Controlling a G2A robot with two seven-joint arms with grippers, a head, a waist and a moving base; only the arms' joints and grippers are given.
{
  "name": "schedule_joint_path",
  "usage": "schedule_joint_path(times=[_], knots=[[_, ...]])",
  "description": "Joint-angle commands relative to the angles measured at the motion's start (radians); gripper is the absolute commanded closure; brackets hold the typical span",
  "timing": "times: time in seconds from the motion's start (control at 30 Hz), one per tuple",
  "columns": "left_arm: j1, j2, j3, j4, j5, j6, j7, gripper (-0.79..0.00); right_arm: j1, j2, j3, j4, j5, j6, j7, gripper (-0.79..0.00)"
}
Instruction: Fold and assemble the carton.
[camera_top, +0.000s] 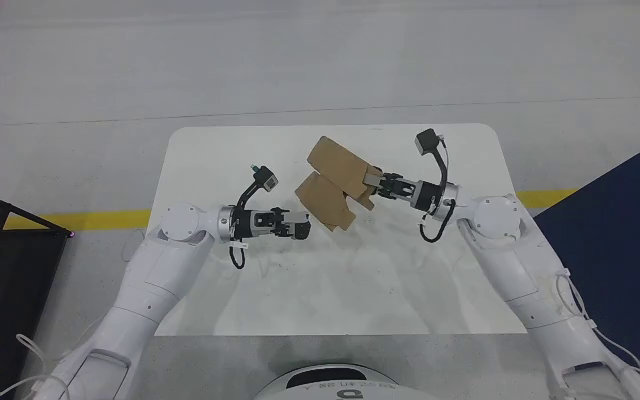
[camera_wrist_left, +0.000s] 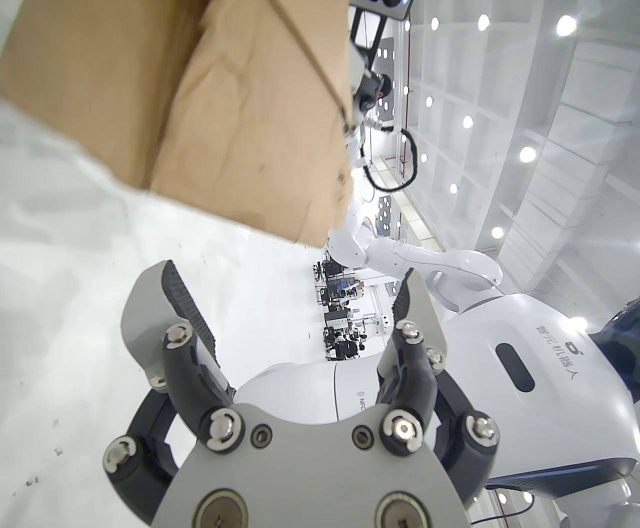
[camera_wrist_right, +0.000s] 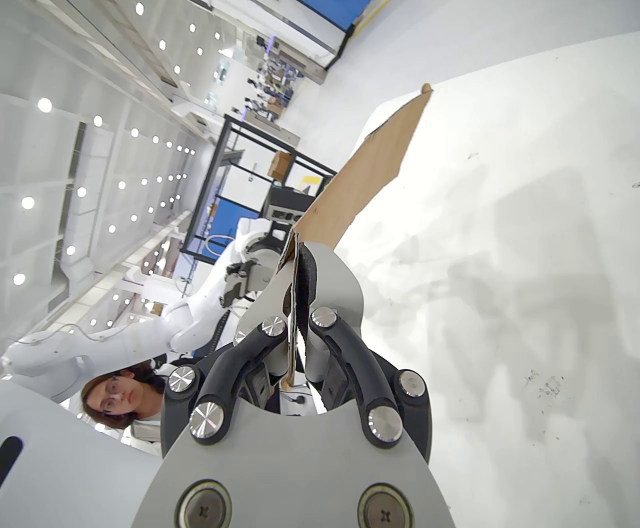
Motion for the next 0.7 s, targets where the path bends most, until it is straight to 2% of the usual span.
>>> schedule_joint_path(times=[0.0, 0.67], knots=[[-0.004, -0.002, 0.002, 0.003, -0.004, -0.004, 0.012, -0.785, 0.005, -0.003, -0.021, -0.010, -0.035, 0.020, -0.008, 0.000], [-0.012, -0.003, -0.003, 0.011, 0.021, -0.015, 0.054, -0.785, -0.002, -0.003, -0.099, -0.096, -0.371, 0.179, -0.013, 0.000]])
